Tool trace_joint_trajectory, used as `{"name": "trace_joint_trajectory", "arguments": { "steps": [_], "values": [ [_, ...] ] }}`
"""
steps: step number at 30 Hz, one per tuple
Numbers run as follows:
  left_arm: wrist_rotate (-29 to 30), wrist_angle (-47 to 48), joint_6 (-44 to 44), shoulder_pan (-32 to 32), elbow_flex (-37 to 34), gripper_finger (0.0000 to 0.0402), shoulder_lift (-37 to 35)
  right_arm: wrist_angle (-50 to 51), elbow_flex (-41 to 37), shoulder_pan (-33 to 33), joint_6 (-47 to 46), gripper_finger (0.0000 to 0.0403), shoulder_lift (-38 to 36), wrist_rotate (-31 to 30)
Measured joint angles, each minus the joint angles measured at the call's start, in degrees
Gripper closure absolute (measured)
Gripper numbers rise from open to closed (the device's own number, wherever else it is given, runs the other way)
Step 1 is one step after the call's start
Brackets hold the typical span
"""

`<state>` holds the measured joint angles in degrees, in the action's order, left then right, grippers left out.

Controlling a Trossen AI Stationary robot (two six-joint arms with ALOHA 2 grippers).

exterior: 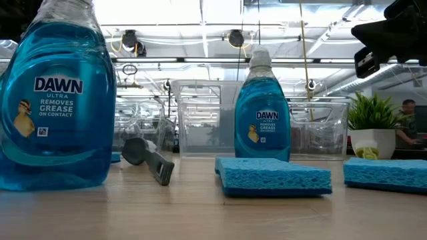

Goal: Pick & Place Kitchen Sink Supplies

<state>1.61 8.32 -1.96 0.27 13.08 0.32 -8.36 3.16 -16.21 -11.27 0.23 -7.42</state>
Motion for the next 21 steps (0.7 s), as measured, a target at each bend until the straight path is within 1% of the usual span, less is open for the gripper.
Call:
{"name": "trace_joint_trajectory", "arguments": {
  "steps": [14, 21],
  "values": [
    [0.0, 0.0, 0.0, 0.0, 0.0, 0.0176, 0.0, -0.2, 0.0, 0.0, 0.0, 0.0399, 0.0, 0.0],
    [0.0, 0.0, 0.0, 0.0, 0.0, 0.0176, 0.0, -4.4, 0.0, 0.0, 0.0, 0.0399, 0.0, 0.0]
  ]
}}
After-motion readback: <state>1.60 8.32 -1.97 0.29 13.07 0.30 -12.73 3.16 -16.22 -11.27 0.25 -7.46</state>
